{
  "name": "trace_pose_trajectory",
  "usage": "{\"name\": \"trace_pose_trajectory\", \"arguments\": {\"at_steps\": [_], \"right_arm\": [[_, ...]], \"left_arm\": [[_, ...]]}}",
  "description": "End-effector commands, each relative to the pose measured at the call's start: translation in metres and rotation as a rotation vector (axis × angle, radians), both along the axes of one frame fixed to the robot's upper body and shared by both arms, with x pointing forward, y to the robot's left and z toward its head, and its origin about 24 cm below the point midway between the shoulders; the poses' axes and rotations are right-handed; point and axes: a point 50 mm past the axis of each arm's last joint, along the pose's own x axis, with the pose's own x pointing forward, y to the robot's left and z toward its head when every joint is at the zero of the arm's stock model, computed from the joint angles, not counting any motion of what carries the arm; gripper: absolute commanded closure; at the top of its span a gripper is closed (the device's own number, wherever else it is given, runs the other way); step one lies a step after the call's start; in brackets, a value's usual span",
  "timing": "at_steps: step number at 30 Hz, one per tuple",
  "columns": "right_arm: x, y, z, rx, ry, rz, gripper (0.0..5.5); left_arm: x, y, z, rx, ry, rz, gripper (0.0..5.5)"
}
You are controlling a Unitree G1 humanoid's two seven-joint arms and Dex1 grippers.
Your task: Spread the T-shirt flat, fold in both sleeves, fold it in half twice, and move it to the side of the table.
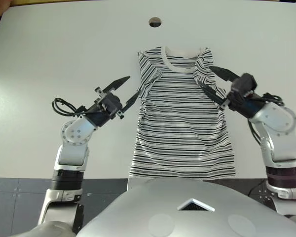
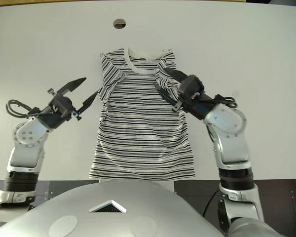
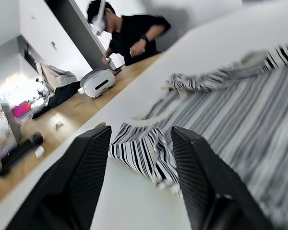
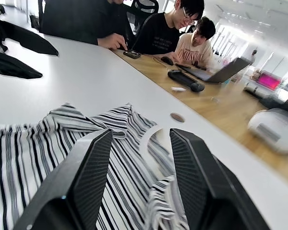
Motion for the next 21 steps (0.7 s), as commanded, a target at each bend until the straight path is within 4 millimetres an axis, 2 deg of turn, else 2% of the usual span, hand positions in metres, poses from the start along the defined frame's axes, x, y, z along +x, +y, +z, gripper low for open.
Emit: {"name": "trace_pose_trajectory", "arguments": {"at_steps": [1,3,6,10,12,16,21], "right_arm": [[-0.022,-0.026,0.0,-0.347,-0.123,0.133,2.75],[-0.036,-0.037,-0.01,-0.574,-0.128,0.263,2.48],[-0.062,-0.062,-0.029,-0.882,0.064,0.481,2.48],[-0.066,-0.089,-0.028,-1.078,0.205,0.513,2.48],[-0.067,-0.093,-0.026,-1.123,0.219,0.52,2.48],[-0.066,-0.078,-0.017,-1.081,0.134,0.536,2.48],[-0.079,-0.068,-0.02,-1.074,0.12,0.598,2.48]], "left_arm": [[-0.031,0.028,0.004,0.285,0.018,-0.233,2.48],[-0.05,0.034,0.003,0.417,0.123,-0.394,2.1],[-0.075,0.04,0.001,0.545,0.292,-0.555,2.1],[-0.088,0.037,0.003,0.54,0.404,-0.618,2.1],[-0.09,0.035,0.002,0.535,0.414,-0.625,2.1],[-0.095,0.032,-0.004,0.538,0.431,-0.647,2.1],[-0.096,0.025,-0.009,0.53,0.418,-0.668,2.1]]}}
